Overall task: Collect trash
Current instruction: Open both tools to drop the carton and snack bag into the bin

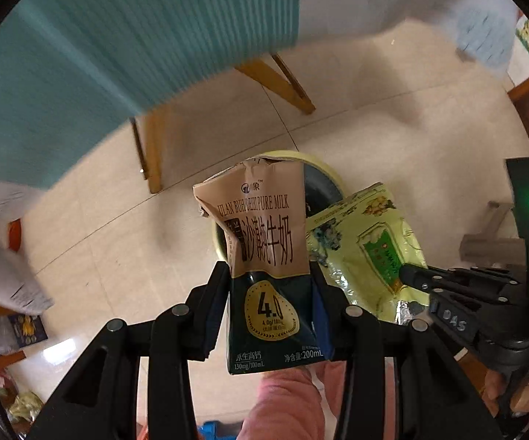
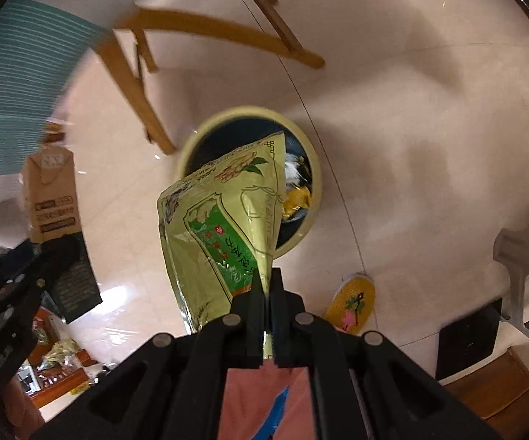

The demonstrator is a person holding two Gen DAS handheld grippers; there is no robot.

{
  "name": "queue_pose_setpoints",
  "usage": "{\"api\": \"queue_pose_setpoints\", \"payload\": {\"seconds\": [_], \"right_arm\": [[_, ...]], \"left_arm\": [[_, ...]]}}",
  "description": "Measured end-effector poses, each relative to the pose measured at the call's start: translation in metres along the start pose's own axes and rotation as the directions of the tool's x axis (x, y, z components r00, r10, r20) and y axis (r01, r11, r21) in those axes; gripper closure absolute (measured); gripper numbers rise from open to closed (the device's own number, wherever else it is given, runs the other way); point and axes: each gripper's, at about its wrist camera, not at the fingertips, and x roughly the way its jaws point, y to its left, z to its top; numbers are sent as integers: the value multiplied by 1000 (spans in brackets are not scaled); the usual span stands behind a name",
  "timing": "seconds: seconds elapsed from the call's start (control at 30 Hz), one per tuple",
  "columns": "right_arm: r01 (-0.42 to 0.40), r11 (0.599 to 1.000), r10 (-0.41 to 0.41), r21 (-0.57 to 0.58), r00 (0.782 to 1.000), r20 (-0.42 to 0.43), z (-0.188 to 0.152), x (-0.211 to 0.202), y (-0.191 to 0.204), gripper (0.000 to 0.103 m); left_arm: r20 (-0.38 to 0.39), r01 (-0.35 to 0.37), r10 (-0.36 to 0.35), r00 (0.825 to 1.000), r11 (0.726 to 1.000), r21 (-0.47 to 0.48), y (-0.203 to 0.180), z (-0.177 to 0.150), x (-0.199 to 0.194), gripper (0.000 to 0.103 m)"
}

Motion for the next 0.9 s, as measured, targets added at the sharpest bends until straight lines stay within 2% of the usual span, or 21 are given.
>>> {"api": "queue_pose_setpoints", "payload": {"seconds": [0.27,0.43,0.47,0.5,0.53,0.6,0.67,0.73,0.8,0.9], "right_arm": [[84,996,-86,-23,993,-77,36,91,-6,98],[82,996,-85,-29,991,-100,51,116,-9,95],[79,996,-81,-30,991,-102,51,117,-11,90],[75,997,-78,-32,992,-104,53,120,-12,84],[72,997,-75,-35,992,-103,52,122,-12,81],[70,997,-74,-39,993,-89,54,123,-13,69],[71,997,-74,-37,995,-66,53,121,-17,66],[61,998,-62,-26,997,-42,55,122,-21,62],[47,999,-47,-9,999,-20,55,120,-25,49],[23,1000,-23,2,1000,12,56,116,-27,46]], "left_arm": [[-56,-12,15,998,998,55,-12,11,98,62],[-72,-25,31,997,996,89,-25,17,133,61],[-77,-25,32,997,995,92,-27,18,139,60],[-83,-19,27,996,996,91,-26,21,141,56],[-91,-13,21,996,996,86,-25,22,143,44],[-71,-23,28,997,997,72,-24,24,143,39],[-58,-34,38,998,998,59,-20,22,145,26],[-51,-30,32,998,999,36,-15,23,145,22],[-47,-33,34,998,999,15,-10,23,144,18],[-37,-43,43,998,999,-9,-2,22,138,17]]}}
